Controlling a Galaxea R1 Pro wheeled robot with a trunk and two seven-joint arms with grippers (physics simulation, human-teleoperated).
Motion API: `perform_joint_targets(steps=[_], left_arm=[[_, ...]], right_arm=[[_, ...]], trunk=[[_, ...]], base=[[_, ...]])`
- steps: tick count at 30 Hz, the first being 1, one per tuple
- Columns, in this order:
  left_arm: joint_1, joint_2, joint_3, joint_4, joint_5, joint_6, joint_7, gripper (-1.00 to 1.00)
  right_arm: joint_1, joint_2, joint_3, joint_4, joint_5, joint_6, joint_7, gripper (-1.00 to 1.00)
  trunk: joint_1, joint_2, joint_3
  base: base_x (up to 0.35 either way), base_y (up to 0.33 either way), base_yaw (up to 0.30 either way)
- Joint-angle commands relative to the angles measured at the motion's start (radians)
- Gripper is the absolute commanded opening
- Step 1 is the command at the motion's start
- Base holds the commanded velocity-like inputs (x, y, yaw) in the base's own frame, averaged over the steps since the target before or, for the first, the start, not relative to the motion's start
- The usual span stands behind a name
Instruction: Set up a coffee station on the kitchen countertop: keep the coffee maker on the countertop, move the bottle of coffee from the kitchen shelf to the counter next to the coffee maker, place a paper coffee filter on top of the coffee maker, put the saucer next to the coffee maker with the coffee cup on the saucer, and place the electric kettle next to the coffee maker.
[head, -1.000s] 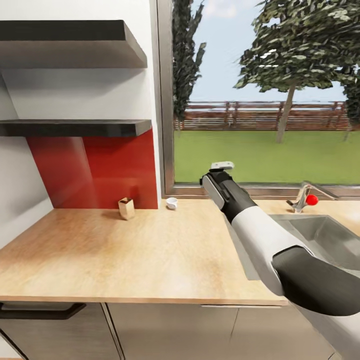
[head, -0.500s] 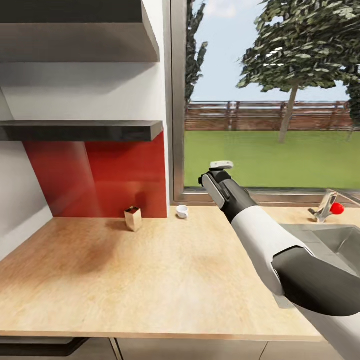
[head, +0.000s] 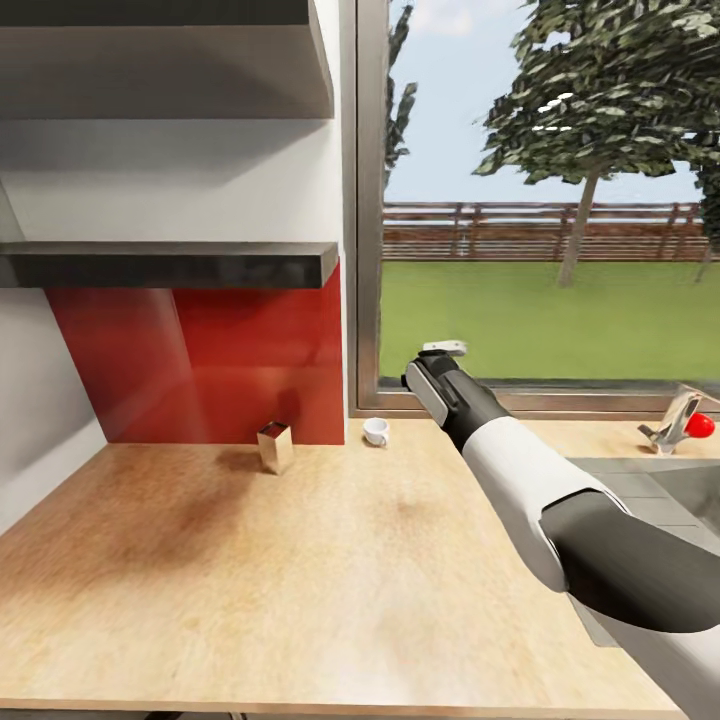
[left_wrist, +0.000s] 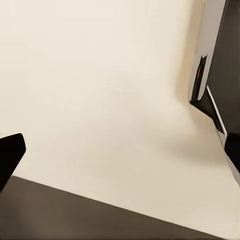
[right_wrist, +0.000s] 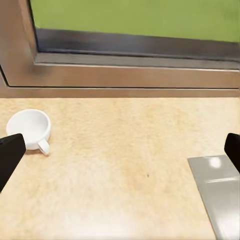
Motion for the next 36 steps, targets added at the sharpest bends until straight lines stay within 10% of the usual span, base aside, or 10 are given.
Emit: perform_joint_targets(steps=[1,36], left_arm=[[0.001,0.0,-0.003,-0.001,0.008,-0.002,0.001,1.0],[0.001,0.001,-0.007,0.002,0.006,0.0,0.003,1.0]], right_arm=[[-0.001,0.0,0.004,0.001,-0.01,0.002,-0.009,1.0],[0.011,0.0,0.005,0.034,-0.062,0.001,-0.009,1.0]], trunk=[[0.001,-0.002,-0.002],[0.001,-0.002,-0.011]], base=[[0.008,0.002,0.0],[0.144,0.115,-0.095]])
